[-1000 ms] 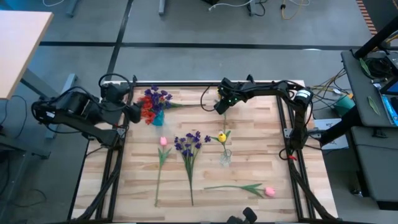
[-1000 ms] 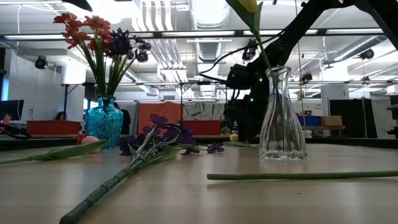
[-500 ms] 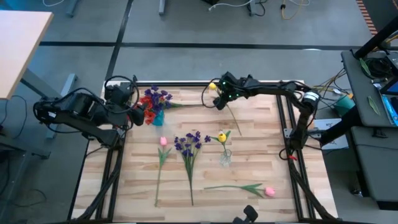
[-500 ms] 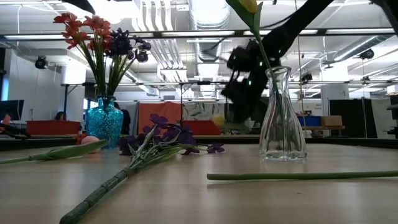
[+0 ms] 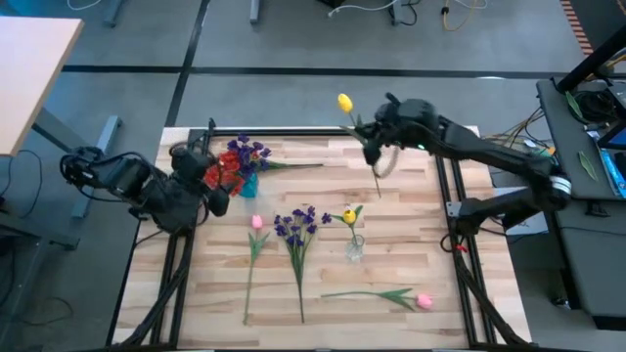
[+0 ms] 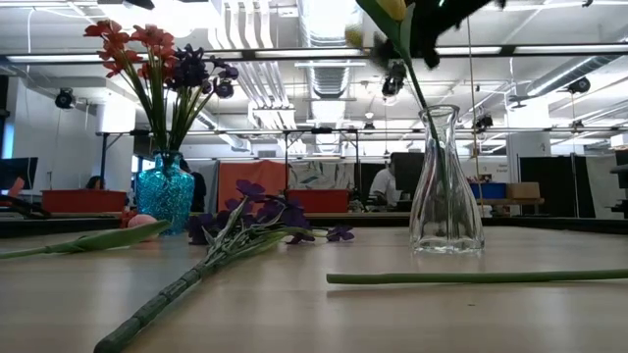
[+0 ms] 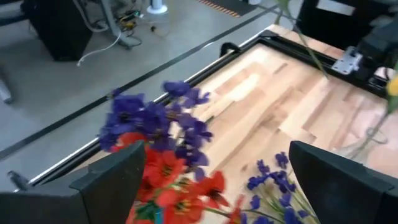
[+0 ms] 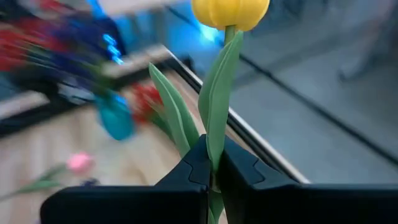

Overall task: Sort flowers into vase by color
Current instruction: Put the yellow tulip into the transparent vase

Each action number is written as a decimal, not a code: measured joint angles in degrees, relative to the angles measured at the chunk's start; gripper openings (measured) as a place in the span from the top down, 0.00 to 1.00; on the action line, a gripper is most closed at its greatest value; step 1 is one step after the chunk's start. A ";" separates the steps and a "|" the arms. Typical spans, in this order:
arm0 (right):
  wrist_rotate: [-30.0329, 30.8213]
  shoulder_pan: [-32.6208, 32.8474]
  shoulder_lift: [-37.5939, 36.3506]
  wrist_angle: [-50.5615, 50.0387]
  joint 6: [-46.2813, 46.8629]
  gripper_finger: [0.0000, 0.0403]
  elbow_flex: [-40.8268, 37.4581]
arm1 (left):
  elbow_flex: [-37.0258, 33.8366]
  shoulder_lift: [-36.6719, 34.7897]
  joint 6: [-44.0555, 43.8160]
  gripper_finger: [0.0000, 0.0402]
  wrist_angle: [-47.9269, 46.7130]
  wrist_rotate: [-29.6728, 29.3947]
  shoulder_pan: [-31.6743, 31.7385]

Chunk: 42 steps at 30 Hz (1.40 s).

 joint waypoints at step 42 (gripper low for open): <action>6.52 36.43 -20.79 71.75 -14.57 0.97 -45.26 | 0.27 13.67 -8.39 0.06 4.96 -13.05 -22.20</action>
